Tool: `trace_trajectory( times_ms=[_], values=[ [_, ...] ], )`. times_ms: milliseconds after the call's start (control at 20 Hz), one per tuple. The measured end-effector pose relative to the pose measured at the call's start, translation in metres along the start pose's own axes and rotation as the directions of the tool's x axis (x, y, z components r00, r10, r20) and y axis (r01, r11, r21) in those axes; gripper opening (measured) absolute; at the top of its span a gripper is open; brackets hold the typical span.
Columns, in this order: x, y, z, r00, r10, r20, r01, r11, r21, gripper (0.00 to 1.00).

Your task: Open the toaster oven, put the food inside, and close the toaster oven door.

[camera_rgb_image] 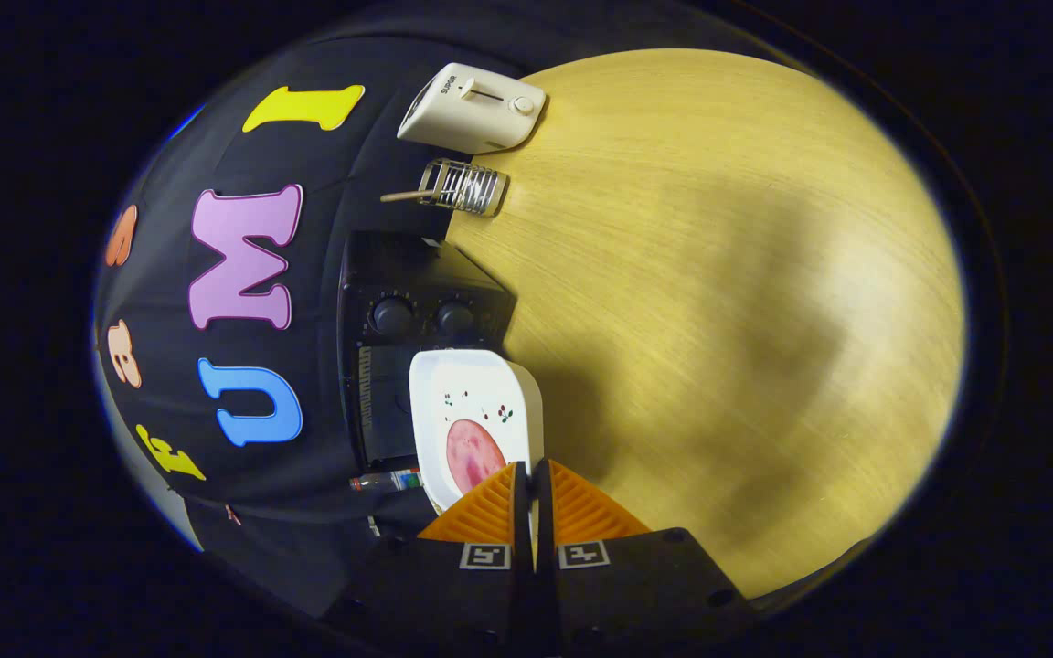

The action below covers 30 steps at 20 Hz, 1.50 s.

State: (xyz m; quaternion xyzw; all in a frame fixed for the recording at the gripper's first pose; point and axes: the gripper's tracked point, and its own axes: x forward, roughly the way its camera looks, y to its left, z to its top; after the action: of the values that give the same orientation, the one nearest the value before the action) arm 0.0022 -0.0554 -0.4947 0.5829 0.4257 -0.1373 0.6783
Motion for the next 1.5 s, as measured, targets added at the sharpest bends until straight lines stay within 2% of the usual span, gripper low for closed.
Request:
trace_trajectory(
  times_ms=[250,450,600,850,1250,1450,1500],
  values=[
    [0.065,0.037,-0.053,1.0,0.003,0.009,-0.003,0.998,0.062,0.05],
    [0.1,0.065,-0.068,0.999,-0.002,0.05,-0.005,0.99,0.139,0.05],
    [0.12,0.084,-0.061,0.992,-0.009,0.128,-0.021,0.973,0.231,0.05],
    [0.153,0.098,-0.046,0.976,-0.066,0.206,-0.011,0.934,0.356,0.05],
    [0.193,0.127,-0.034,0.961,-0.118,0.25,-0.009,0.89,0.456,0.05],
    [0.201,0.132,-0.042,0.961,-0.137,0.239,0.019,0.898,0.439,0.05],
    [0.203,0.129,-0.038,0.964,-0.138,0.229,0.022,0.895,0.445,0.09]
  ],
)
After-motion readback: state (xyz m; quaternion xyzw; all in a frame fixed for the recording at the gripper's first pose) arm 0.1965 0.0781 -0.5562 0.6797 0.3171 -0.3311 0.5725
